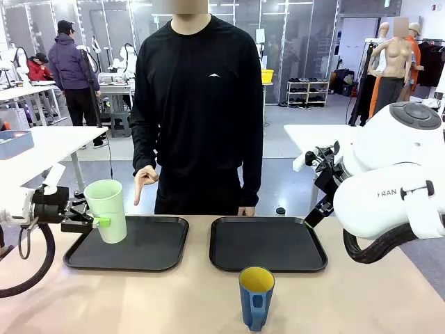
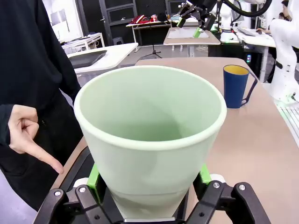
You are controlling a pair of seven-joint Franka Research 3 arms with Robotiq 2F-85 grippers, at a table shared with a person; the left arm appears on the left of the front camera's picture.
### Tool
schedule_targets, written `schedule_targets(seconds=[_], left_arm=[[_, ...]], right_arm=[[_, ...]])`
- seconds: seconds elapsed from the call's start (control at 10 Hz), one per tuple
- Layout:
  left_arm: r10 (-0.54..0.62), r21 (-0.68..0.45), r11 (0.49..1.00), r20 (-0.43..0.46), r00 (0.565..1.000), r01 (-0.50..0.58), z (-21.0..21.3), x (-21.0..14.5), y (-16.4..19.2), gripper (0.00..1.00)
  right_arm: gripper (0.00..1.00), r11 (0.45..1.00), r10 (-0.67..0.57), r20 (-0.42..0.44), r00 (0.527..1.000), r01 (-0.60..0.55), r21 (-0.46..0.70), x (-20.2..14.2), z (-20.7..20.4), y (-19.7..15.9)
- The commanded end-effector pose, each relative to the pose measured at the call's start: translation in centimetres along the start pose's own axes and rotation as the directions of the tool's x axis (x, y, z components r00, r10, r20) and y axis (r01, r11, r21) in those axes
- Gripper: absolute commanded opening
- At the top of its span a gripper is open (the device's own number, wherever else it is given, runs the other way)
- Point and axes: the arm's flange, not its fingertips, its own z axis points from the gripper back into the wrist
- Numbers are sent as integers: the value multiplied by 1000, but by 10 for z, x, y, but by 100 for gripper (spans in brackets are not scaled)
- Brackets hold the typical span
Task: Sort and store the cups by type.
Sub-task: Place the picked Reusable plastic cup into the Flat Tray indicated by the person.
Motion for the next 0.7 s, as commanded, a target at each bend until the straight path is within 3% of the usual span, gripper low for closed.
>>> schedule_targets(seconds=[0.0,0.3,0.6], left_arm=[[-12,8,1000,-10,1000,12,-1,6,-9,86],[-3,2,1000,3,1000,3,-5,-9,8,86],[-12,60,998,-53,999,15,-17,-20,35,86]], right_arm=[[100,1000,-2,-1,1000,2,3,0,0,0],[100,1000,-2,-1,1000,2,3,0,0,0],[100,1000,-2,-1,1000,2,3,0,0,0]])
